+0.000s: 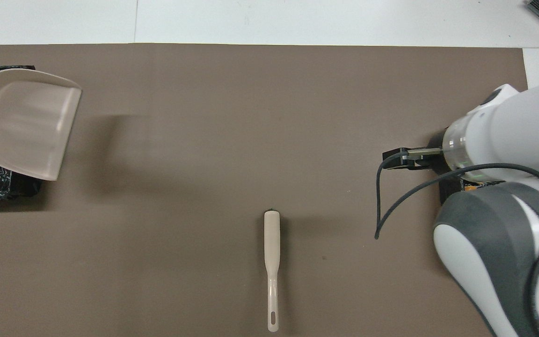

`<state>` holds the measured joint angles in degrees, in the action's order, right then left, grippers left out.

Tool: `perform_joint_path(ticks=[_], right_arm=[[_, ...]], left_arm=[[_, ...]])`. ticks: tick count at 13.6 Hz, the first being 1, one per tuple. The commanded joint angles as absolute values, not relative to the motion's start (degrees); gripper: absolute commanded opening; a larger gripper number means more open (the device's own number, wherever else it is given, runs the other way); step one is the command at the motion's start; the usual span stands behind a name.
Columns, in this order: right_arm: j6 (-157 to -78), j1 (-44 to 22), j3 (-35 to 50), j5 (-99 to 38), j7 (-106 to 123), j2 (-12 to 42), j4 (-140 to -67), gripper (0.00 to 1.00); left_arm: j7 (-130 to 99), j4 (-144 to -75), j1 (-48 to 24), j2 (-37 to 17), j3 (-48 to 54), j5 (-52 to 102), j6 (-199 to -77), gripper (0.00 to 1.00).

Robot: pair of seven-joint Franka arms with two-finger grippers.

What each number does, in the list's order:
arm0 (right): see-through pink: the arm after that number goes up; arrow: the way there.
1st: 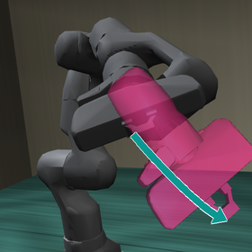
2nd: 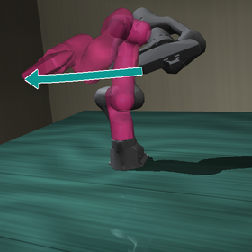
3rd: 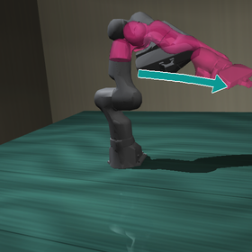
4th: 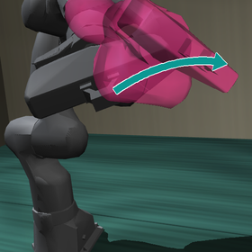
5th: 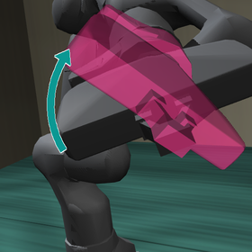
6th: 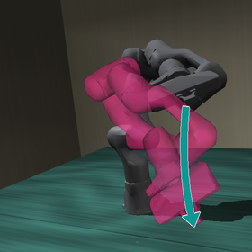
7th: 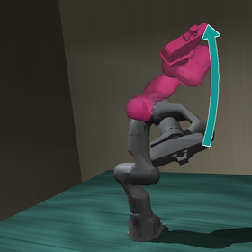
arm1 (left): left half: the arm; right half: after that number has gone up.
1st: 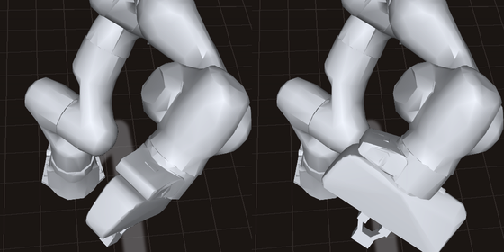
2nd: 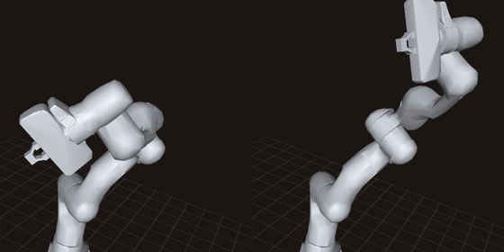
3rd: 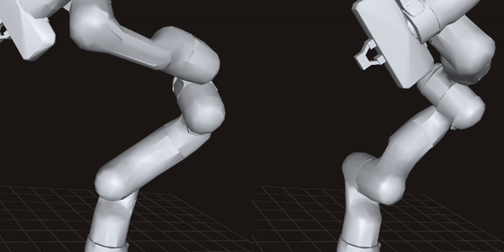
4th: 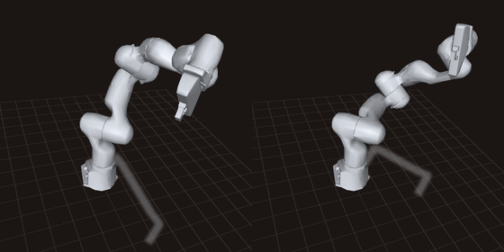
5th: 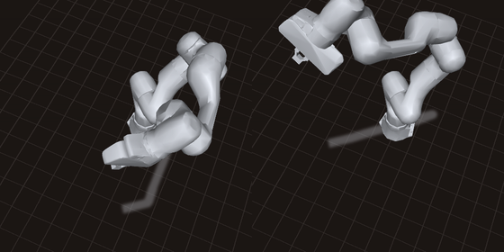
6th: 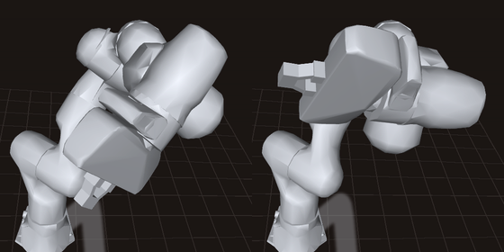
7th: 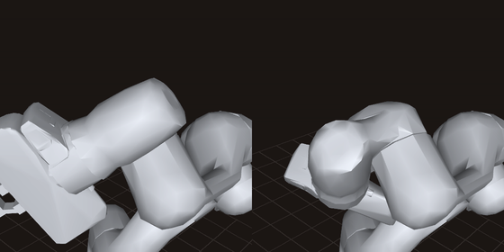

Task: Sweep and dump trash in bin
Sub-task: 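Bring the empty dustpan back with the left gripper beside the brush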

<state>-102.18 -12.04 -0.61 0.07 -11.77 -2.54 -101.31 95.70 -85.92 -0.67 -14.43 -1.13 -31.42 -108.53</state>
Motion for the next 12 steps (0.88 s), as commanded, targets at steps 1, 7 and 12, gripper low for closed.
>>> perform_joint_path(ticks=[1, 7, 12], right_arm=[[-101.16, -9.15, -0.26, 3.15, -8.53, -2.99, -100.12, 1.00], [-90.55, -8.88, -5.70, 3.87, 0.33, -3.69, -93.79, 1.00], [-89.64, -5.10, -5.80, 3.78, 3.60, -7.11, -96.40, 1.00]], left_arm=[[79.79, -94.03, -6.14, -9.41, -1.93, -26.30, -106.71, 0.00], [35.32, -97.12, -19.93, -12.21, -1.93, -13.56, -103.88, 0.00], [5.88, -97.47, -28.81, -14.85, -1.93, -3.79, -107.48, 0.00]])
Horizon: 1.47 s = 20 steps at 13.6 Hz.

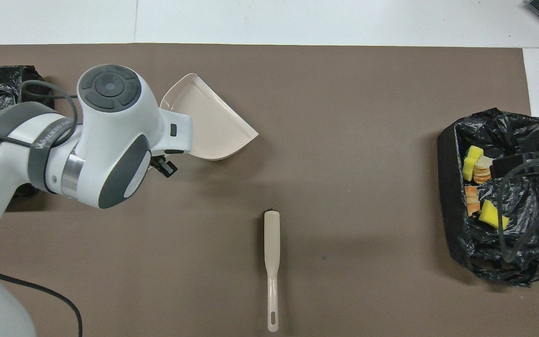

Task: Sweep and dump trash in bin
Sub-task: 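Bring the empty dustpan back with the left gripper beside the brush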

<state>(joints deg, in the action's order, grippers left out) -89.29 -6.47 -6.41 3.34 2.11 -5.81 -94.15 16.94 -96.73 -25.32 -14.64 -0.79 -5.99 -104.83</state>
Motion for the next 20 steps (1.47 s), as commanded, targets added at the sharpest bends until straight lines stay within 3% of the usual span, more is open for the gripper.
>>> perform_joint_path(ticks=[1, 7, 9, 11, 16, 20], right_arm=[[-89.91, -5.01, -5.89, 3.78, 3.52, -7.29, -97.72, 1.00], [-95.62, -4.92, -5.80, 3.69, 3.34, -9.23, -103.45, 1.00], [-95.80, 0.06, -2.66, 3.69, 3.69, -7.92, -102.05, 1.00], [-92.30, 1.49, -0.70, 3.61, 3.69, -4.41, -95.91, 1.00], [-93.51, 1.49, -0.62, 2.64, 3.42, -5.18, -97.03, 1.00], [-82.19, 1.23, -0.44, 2.46, 4.57, -4.92, -91.86, 1.00]], left_arm=[[-1.25, -97.47, -30.39, -15.64, -1.93, -2.39, -108.53, 0.00], [-27.40, -100.28, -37.26, -16.79, -1.76, 1.84, -117.50, 0.00], [-29.96, -101.94, -38.93, -16.79, -1.93, 2.46, -118.21, 0.00], [-33.81, -103.71, -40.51, -16.52, -1.76, 2.55, -121.36, 0.00], [-36.74, -105.20, -42.98, -17.05, -1.76, 3.78, -123.75, 0.00], [-39.73, -105.38, -44.30, -19.42, -1.76, 3.78, -124.19, 0.00]])
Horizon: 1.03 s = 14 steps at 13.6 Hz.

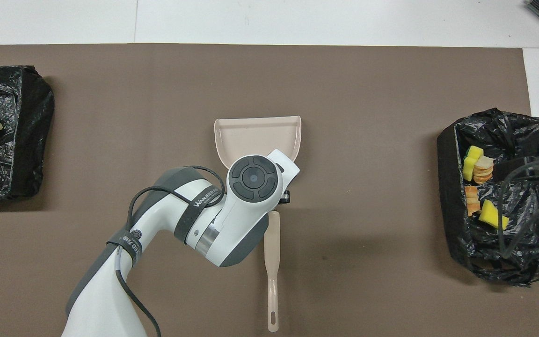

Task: Sweep and dump trash in bin
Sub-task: 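Bring the empty dustpan back with the left gripper beside the brush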

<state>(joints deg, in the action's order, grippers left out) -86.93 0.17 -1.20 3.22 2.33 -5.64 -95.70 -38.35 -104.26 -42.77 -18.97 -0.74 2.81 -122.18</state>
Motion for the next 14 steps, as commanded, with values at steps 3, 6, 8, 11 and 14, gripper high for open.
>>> perform_joint_path(ticks=[3, 6, 8, 11, 14], right_arm=[[-81.47, 0.88, -0.26, -0.68, 4.40, -6.49, -92.98, 1.00], [-84.02, 0.79, -0.18, -1.93, 4.57, -7.12, -94.66, 1.00], [-85.52, 0.62, -0.18, -1.93, 4.48, -7.12, -94.75, 1.00], [-85.34, 0.44, 0.00, -2.02, 4.13, -6.77, -94.22, 1.00], [-85.25, 1.23, -0.09, -1.93, 4.04, -6.68, -94.22, 1.00]], left_arm=[[-38.41, -105.38, -45.61, -19.25, -1.76, 3.78, -123.84, 0.00], [-36.74, -105.29, -45.44, -18.99, -1.76, 3.78, -123.66, 0.63], [-35.08, -105.21, -44.48, -18.02, -1.93, 3.78, -123.23, 1.00], [-32.35, -105.03, -40.88, -15.31, -2.20, 3.78, -122.18, 1.00], [-24.98, -104.77, -37.02, -12.84, -2.81, 2.90, -118.92, 1.00]])
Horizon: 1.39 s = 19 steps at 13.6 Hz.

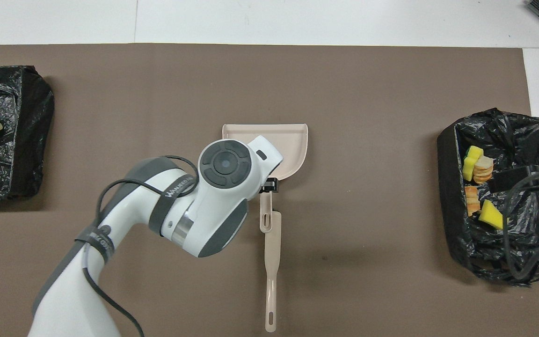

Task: Sweep and dump trash in bin
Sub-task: 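Release the dustpan with the left gripper and withdraw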

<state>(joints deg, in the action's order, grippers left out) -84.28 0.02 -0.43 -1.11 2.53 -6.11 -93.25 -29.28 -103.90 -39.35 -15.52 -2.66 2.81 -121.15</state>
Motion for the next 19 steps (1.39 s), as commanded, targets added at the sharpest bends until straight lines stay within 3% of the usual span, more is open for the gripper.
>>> perform_joint_path(ticks=[1, 4, 13, 19], right_arm=[[-85.34, 1.32, -0.09, -1.93, 4.04, -6.68, -94.22, 1.00], [-85.34, 1.06, -0.09, -1.93, 4.13, -6.68, -94.22, 1.00], [-85.34, 1.14, -0.09, -1.93, 4.04, -6.68, -94.22, 1.00], [-85.25, 1.06, -0.09, -1.93, 4.13, -6.68, -94.22, 1.00]], left_arm=[[-23.74, -104.77, -35.26, -11.70, -2.90, 1.94, -118.83, 1.00], [-17.51, -103.46, -29.90, -9.06, -3.16, -1.84, -116.73, 1.00], [10.18, -86.76, -11.97, -6.15, -3.78, -2.55, -95.73, 1.00], [19.85, -86.74, -5.71, -4.22, -3.43, -2.20, -93.08, 1.00]])
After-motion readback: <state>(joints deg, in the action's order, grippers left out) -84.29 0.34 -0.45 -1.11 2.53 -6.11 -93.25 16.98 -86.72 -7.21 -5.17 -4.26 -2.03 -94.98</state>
